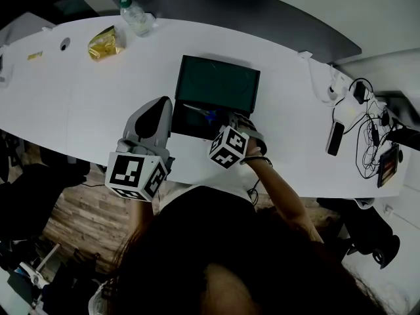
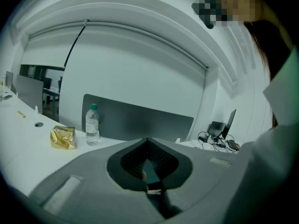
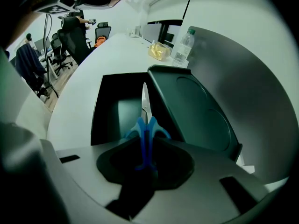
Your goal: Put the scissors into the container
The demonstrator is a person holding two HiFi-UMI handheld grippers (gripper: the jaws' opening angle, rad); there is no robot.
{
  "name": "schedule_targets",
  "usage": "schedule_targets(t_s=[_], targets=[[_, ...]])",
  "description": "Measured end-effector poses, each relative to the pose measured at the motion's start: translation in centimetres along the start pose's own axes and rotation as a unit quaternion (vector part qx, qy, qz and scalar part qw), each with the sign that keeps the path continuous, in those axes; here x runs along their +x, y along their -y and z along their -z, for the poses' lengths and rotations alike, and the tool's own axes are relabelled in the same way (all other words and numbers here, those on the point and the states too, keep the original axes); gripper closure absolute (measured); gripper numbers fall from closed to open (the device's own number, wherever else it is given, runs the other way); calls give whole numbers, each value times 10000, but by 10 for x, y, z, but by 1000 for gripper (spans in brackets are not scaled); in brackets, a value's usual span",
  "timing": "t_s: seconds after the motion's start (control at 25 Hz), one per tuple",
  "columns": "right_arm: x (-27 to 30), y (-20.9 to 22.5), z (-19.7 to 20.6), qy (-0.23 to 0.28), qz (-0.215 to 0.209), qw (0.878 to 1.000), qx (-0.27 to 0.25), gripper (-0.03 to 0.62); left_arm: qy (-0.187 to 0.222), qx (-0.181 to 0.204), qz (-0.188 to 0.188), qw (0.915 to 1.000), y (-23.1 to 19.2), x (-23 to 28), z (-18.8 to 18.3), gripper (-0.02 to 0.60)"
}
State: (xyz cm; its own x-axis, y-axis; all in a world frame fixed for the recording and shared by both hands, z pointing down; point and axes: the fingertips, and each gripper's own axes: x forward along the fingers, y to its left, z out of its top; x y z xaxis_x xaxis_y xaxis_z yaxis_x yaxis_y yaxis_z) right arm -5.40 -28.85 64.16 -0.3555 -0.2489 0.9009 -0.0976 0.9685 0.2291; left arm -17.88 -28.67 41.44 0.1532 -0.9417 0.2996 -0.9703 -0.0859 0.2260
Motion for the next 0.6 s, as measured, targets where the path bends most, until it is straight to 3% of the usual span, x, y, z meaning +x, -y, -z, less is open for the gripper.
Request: schedule_targets(t_s=[0.6], targets=[[14, -4, 3, -490, -211, 9983, -217, 502, -220, -30, 87, 9997, 4, 14, 13, 569]])
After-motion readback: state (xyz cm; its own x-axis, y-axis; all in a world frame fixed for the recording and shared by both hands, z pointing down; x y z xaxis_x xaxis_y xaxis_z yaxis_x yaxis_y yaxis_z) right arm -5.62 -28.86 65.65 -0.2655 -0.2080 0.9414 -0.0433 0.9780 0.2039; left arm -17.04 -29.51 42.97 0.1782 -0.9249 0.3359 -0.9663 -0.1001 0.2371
